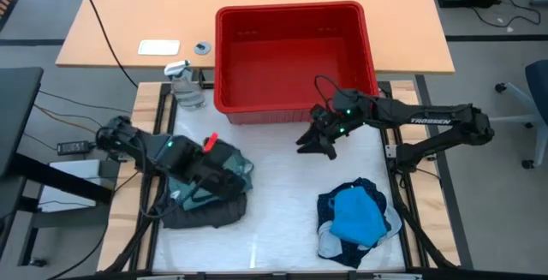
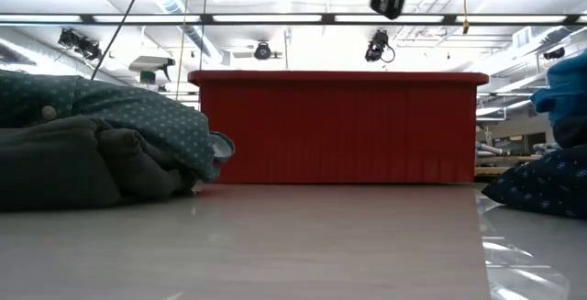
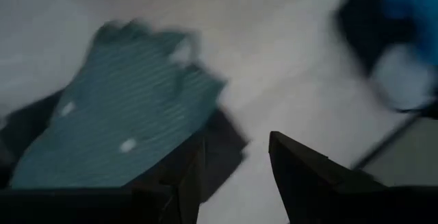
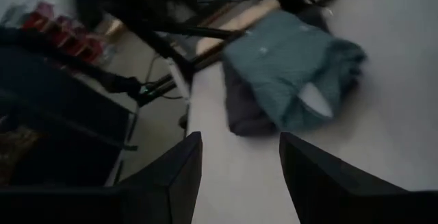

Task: Fold Laundry from Bin
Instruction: Put the left stacked clothes into the red organizer bin

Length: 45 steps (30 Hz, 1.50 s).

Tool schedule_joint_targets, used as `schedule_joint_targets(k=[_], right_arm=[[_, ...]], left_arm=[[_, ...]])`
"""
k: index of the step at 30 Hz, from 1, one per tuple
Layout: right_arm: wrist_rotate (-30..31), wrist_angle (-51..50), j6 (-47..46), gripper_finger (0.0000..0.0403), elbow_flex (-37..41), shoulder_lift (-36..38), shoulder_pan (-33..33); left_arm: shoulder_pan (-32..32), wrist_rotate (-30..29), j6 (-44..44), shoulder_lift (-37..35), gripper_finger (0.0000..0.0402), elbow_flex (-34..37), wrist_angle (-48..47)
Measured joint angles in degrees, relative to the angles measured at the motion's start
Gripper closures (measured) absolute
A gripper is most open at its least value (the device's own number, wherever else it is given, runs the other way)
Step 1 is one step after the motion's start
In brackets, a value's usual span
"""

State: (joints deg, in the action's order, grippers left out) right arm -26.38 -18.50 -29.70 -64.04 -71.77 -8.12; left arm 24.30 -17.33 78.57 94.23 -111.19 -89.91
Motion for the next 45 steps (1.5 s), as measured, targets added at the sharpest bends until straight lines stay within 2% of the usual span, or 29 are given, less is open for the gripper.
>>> schedule_joint_targets(k=[3, 8, 15, 17, 22, 27, 36, 40, 45], right_arm=[[0.1, 3.98, 1.26, 0.0202, 0.03, -0.56, 1.07], [5.7, 7.21, -2.13, 0.0202, -0.05, -2.13, 1.48], [5.38, 6.04, -11.17, 0.0195, -0.01, -11.54, 1.45], [4.77, 8.02, -14.05, 0.0191, -0.01, -14.45, 2.32], [4.23, 13.4, -20.67, 0.0181, -0.01, -20.79, 4.0], [4.23, 16.87, -25.43, 0.0171, -0.01, -25.3, 5.17], [4.27, 18.05, -29.28, 0.0148, -0.01, -29.23, 5.7], [6.41, 18.4, -28.95, 0.0148, -0.03, -28.01, 6.28], [6.83, 18.09, -28.11, 0.0148, -0.03, -26.26, 6.32]], left_arm=[[1.63, 0.52, 5.68, -4.44, 0.0232, 9.24, -0.12], [5.04, 0.47, 17.97, -16.34, 0.0232, 25.19, 0.69], [11.05, 0.56, 33.14, -33.51, 0.022, 49.17, 14.35], [11.78, 3.03, 35.86, -36.58, 0.0208, 54.61, 17.06], [11.95, 12.01, 40.16, -40.38, 0.0171, 64.3, 16.91], [11.92, 15.59, 41.27, -42.67, 0.0138, 70.47, 17.51], [11.17, 15.94, 43.41, -40.72, 0.012, 70.35, 18.41], [10.79, 18.09, 45.57, -37.76, 0.012, 70.39, 21.54], [10.79, 18.04, 45.54, -29.35, 0.012, 70.39, 27.37]])
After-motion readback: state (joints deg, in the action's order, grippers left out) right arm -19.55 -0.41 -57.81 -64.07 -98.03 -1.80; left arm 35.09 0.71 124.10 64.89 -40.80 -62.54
